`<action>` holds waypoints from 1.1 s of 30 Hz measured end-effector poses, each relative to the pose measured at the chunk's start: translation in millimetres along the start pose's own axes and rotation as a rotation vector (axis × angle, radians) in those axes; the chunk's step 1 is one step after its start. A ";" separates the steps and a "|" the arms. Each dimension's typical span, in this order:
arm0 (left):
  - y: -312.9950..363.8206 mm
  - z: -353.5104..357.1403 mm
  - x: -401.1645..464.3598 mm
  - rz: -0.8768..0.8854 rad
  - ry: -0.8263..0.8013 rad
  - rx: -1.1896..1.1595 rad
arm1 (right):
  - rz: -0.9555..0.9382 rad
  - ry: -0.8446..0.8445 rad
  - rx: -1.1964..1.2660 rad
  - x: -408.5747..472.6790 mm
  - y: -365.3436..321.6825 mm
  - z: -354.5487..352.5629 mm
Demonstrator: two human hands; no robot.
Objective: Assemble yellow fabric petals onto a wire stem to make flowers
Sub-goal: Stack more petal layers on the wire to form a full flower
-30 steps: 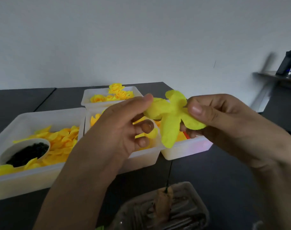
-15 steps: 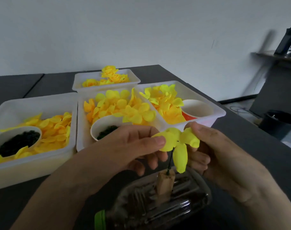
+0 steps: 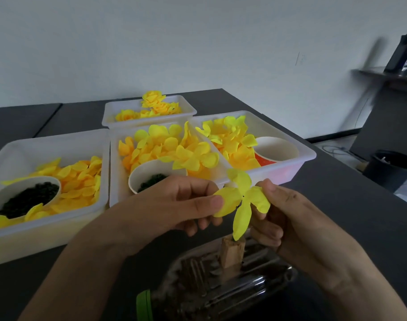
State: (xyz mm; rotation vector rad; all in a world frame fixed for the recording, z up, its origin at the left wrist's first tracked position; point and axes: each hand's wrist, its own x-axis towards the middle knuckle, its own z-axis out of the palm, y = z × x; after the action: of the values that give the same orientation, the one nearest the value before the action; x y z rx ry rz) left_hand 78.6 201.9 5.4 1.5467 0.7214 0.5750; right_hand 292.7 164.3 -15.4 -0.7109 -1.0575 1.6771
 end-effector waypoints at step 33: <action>-34.4 -7.3 20.5 0.186 -0.150 -0.332 | -0.060 -0.064 -0.076 -5.7 -8.6 6.1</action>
State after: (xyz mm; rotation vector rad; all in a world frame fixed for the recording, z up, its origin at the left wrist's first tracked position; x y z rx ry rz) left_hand 83.3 222.9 -29.1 1.3361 0.3491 0.6722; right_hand 293.2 158.1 -5.2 -0.6709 -1.1817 1.6248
